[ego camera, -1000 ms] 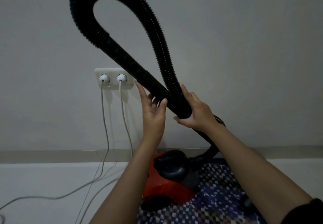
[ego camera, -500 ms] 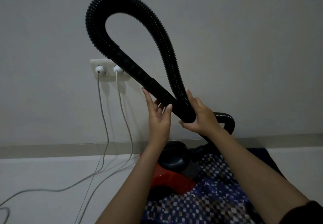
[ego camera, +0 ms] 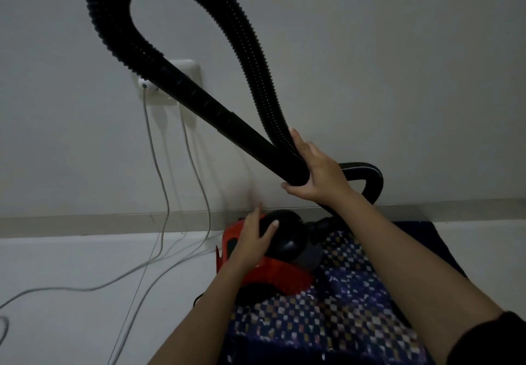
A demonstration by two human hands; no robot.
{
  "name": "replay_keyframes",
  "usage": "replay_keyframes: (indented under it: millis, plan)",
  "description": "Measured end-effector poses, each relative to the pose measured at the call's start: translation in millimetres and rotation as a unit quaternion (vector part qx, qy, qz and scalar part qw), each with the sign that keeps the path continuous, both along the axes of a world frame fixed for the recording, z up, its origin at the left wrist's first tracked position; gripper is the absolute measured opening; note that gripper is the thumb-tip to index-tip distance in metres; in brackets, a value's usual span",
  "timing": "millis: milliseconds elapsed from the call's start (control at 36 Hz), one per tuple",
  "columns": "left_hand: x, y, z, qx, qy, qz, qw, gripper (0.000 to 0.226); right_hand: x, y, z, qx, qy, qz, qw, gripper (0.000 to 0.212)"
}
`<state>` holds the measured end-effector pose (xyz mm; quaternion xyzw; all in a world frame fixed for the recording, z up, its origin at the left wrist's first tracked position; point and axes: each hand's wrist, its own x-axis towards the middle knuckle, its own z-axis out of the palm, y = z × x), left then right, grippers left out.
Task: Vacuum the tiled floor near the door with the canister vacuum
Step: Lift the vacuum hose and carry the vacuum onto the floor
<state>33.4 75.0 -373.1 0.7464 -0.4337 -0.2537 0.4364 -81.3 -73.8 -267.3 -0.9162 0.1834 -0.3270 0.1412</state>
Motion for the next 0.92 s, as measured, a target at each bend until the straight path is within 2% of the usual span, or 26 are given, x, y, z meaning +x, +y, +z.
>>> replay_keyframes:
  millis: [139,306,444,556,667,778,917]
  plan:
    - [12.8,-8.1,-33.3,0.108,-0.154,-0.049,0.981,0.061,1.3,-4.6,-2.5,0.0,-0.002,-0.003,1.0,0.109]
    - [26.3,-36.2,-43.1,0.188,-0.335,-0.1,0.918,0.056,3.6,-7.6,-8.1,-0.01,0.012,-0.01,1.0,0.108]
    - [31.0,-50.2,-34.7,0.247,-0.372,-0.131,0.885,0.056,1.6,-6.0,-14.7,-0.019,0.018,-0.02,0.999,0.107]
    - [29.8,-54.1,-29.0,0.265,-0.374,-0.183,0.87,0.057,-2.4,-4.9,-18.0,-0.048,0.028,-0.031,0.998,0.103]
    - [21.3,-50.8,-25.9,0.266,-0.405,-0.186,0.855,0.057,-7.8,-3.4,-13.7,-0.062,0.021,-0.029,0.997,0.099]
    - [-3.2,-34.5,0.2,0.283,-0.407,-0.233,0.837,0.058,-11.9,4.7,11.6,-0.037,0.023,-0.031,0.999,0.097]
    - [-18.3,-15.0,63.0,0.312,-0.395,-0.254,0.826,0.057,-21.7,25.9,65.3,-0.009,0.035,-0.03,0.999,0.092]
